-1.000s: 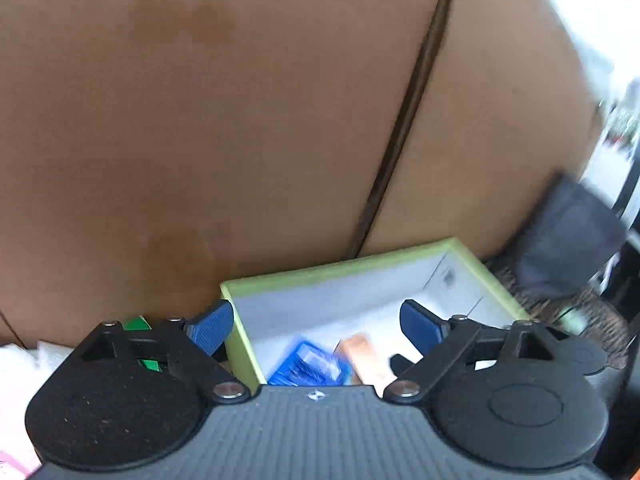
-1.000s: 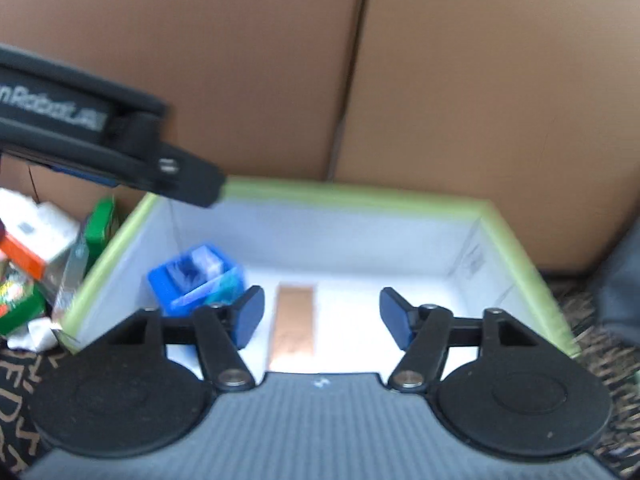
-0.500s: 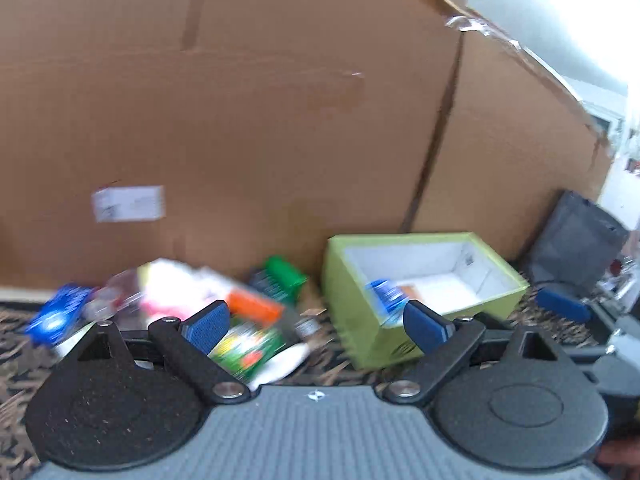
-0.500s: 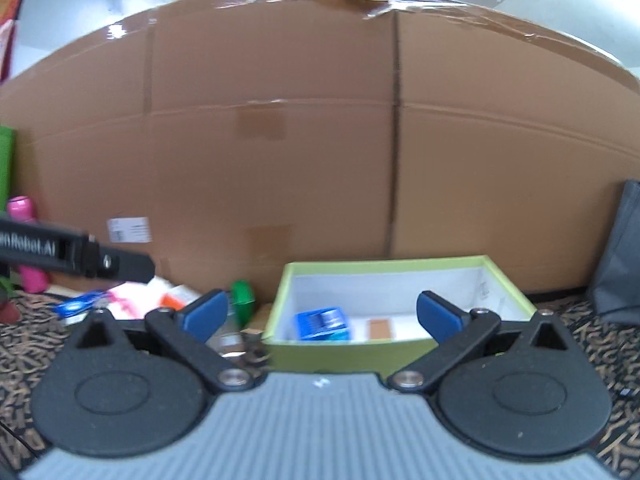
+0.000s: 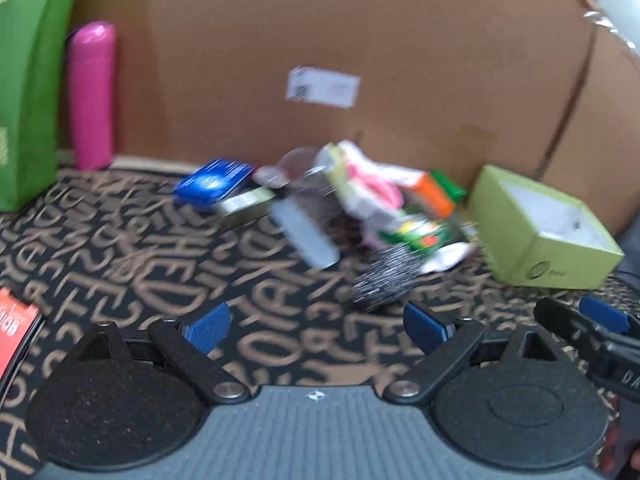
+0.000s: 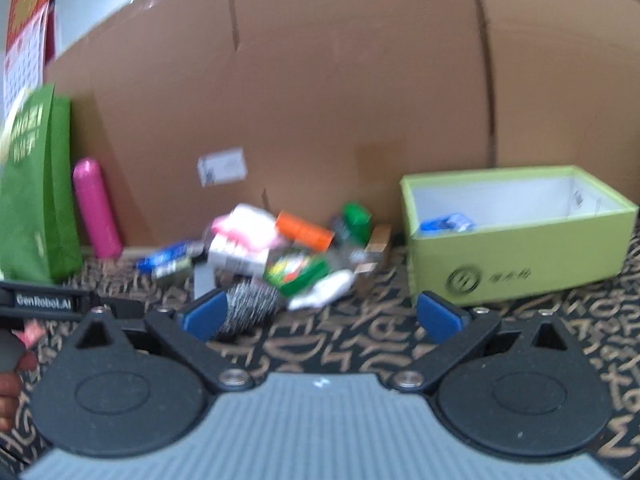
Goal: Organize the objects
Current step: 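Move both tools back toward the pile, then grasp the clear plastic tube with the left tool while the right tool grasps the steel wool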
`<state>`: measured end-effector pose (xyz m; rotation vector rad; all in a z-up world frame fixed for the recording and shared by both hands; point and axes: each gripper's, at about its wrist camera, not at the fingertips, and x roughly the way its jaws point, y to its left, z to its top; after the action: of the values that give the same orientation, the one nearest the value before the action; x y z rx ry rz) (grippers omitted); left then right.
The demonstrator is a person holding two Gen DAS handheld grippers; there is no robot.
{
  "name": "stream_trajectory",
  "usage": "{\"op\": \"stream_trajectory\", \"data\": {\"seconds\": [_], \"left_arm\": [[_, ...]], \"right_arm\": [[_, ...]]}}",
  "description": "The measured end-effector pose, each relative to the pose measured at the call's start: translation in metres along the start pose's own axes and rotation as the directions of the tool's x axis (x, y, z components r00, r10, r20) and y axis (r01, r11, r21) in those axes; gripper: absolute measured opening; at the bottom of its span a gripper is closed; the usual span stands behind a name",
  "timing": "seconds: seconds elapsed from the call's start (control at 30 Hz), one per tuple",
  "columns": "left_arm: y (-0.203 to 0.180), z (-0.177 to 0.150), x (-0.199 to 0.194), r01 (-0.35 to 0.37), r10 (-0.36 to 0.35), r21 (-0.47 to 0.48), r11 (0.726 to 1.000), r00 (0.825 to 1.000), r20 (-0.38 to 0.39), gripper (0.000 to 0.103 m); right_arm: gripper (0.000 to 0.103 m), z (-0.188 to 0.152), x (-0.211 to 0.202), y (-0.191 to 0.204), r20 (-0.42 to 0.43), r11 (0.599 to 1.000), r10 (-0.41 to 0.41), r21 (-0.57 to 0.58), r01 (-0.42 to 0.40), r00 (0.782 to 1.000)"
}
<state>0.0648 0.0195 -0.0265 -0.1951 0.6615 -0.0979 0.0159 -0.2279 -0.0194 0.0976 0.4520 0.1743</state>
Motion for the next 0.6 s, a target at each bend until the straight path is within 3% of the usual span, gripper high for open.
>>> {"op": "stream_trajectory", "data": {"seconds": [0.2,0.43,0.5,0.57,0.6], "left_arm": [[0.033,-0.002,0.006,-0.04,0.037,-0.08,0.996,0.999,-0.031,0.097],[0.051,0.01,0.021,-0.09,0.087,-0.116,0.989,0.996,-0.033,0.097],[0.052,0.016,0.028,-0.088,0.084,-0.122,0.989,0.996,-0.036,0.097],[0.049,0.023,0.037,-0.083,0.079,-0.124,0.989,0.996,-0.037,0.097],[0.046,0.026,0.042,-0.081,0.078,-0.122,0.989,0.996,-0.034,0.097]], "right_arm": [[0.099,-0.012,0.053,0.032,-0.099,0.999,0.032,-0.018,-0.034,0.995],[0.089,-0.008,0.108,0.063,-0.146,0.997,0.073,0.027,-0.07,0.987],[0.078,-0.009,0.12,0.068,-0.158,0.997,0.069,0.032,-0.065,0.985],[0.037,-0.011,0.128,0.069,-0.172,0.998,0.054,0.031,-0.05,0.984],[0.037,-0.012,0.129,0.067,-0.179,0.998,0.057,0.044,-0.05,0.982]]}}
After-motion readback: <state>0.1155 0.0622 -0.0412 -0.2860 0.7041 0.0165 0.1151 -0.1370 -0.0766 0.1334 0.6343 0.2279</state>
